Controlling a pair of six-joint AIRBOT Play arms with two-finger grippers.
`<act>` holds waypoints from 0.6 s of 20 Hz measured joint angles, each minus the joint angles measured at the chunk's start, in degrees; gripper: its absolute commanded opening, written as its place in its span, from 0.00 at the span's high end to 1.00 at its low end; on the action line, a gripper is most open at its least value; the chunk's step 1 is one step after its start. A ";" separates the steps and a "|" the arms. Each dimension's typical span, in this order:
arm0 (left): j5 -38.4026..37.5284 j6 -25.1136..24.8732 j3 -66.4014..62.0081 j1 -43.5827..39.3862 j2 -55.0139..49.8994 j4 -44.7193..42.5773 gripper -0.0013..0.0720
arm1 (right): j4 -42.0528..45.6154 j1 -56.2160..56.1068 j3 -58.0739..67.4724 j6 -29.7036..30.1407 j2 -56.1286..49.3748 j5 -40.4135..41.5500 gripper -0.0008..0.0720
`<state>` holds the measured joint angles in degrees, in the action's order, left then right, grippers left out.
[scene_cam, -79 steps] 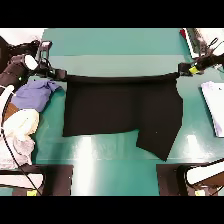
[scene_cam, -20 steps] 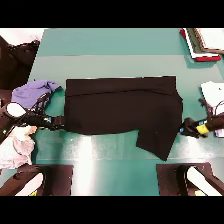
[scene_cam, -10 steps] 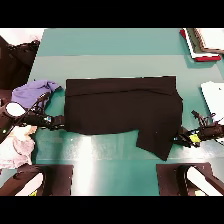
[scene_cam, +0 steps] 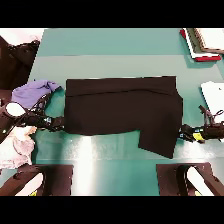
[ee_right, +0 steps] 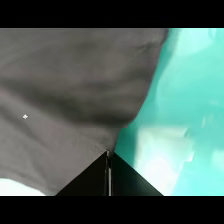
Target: Fold the shirts.
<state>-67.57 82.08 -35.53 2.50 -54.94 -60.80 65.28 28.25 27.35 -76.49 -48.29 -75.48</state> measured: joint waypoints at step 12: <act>7.28 0.33 -4.42 0.00 11.67 0.90 0.95 | 0.72 -10.45 21.11 -4.11 -0.15 -1.05 0.96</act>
<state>-60.29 82.41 -39.94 2.50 -43.27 -59.90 66.00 17.80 48.47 -80.60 -48.45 -76.53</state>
